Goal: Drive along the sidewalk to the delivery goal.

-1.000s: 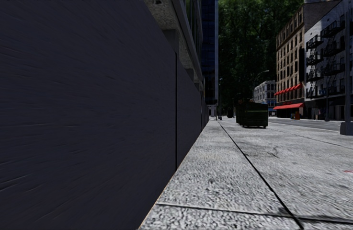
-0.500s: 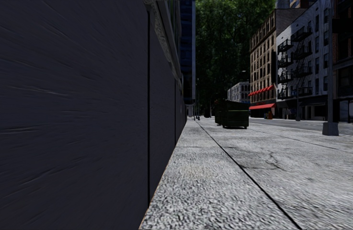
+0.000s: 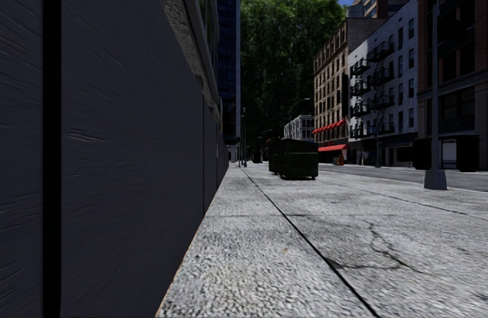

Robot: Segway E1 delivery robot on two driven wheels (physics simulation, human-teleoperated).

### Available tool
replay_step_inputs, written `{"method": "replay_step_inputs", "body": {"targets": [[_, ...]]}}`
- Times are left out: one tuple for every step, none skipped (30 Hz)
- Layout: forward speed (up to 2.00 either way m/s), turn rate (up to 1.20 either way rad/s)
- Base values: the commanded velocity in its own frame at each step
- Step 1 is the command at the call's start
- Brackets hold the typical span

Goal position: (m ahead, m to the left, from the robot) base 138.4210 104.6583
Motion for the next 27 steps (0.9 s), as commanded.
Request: {"method": "replay_step_inputs", "body": {"targets": [[2.0,0.0],[2.0,0.0],[2.0,0.0],[2.0,0.0],[2.0,0.0],[2.0,0.0],[2.0,0.0],[2.0,0.0],[2.0,0.0],[2.0,0.0],[2.0,0.0],[2.0,0.0],[2.0,0.0],[2.0,0.0],[2.0,0.0],[2.0,0.0],[2.0,0.0],[2.0,0.0],[2.0,0.0],[2.0,0.0],[2.0,0.0],[2.0,0.0],[2.0,0.0],[2.0,0.0],[2.0,0.0],[2.0,0.0],[2.0,0.0]]}}
